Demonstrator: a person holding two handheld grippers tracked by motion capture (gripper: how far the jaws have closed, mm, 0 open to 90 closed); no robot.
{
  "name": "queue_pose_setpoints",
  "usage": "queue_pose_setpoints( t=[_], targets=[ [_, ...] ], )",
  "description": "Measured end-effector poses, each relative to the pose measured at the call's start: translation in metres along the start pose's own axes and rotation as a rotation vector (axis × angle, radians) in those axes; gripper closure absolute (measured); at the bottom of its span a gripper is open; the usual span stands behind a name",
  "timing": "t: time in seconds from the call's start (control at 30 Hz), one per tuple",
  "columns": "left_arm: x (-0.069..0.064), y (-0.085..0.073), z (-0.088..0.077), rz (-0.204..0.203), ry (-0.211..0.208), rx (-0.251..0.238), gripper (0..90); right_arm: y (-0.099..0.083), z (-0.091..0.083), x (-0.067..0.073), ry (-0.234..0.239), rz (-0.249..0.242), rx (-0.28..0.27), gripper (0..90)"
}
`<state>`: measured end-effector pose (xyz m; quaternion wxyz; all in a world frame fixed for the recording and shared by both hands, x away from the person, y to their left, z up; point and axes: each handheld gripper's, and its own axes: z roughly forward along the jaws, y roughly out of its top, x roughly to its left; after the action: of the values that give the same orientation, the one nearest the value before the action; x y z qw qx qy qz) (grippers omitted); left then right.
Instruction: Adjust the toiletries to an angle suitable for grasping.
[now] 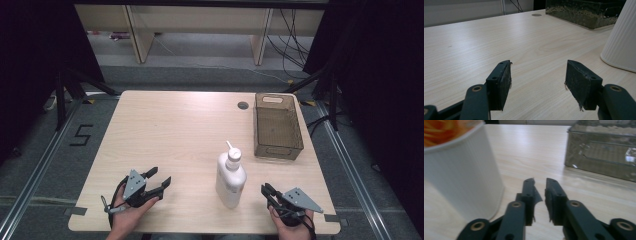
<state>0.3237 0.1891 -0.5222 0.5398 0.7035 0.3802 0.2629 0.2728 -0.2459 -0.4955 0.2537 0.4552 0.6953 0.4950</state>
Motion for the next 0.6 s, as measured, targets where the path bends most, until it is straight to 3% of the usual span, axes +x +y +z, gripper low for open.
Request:
queue_pose_setpoints(
  t=[0.13,0.17,0.27,0.33,0.43,0.6],
  targets=[
    [0.0,0.0,-0.001,-0.003,0.006,0.007,36.8,0.004,-0.007,0.009,0.043,-0.019,0.012,88.7],
    [0.0,0.0,-0.001,-0.003,0.006,0.008,36.9,0.004,-0.01,0.018,0.094,0.001,0.006,90.0],
    [0.0,0.0,0.0,0.003,0.005,0.011,36.9,0.005,-0.014,0.023,0.104,-0.025,0.006,90.0],
    [0.0,0.0,0.0,0.003,0.006,0.012,36.9,0.007,-0.017,0.029,0.138,-0.048,-0.009,90.0],
    [0.0,0.0,0.0,0.001,0.005,0.011,37.0,0.009,-0.021,0.04,0.198,-0.028,-0.013,90.0],
    [0.0,0.001,0.0,0.001,0.005,0.015,37.0,0.016,-0.025,0.057,0.256,-0.045,-0.009,90.0]
  ],
)
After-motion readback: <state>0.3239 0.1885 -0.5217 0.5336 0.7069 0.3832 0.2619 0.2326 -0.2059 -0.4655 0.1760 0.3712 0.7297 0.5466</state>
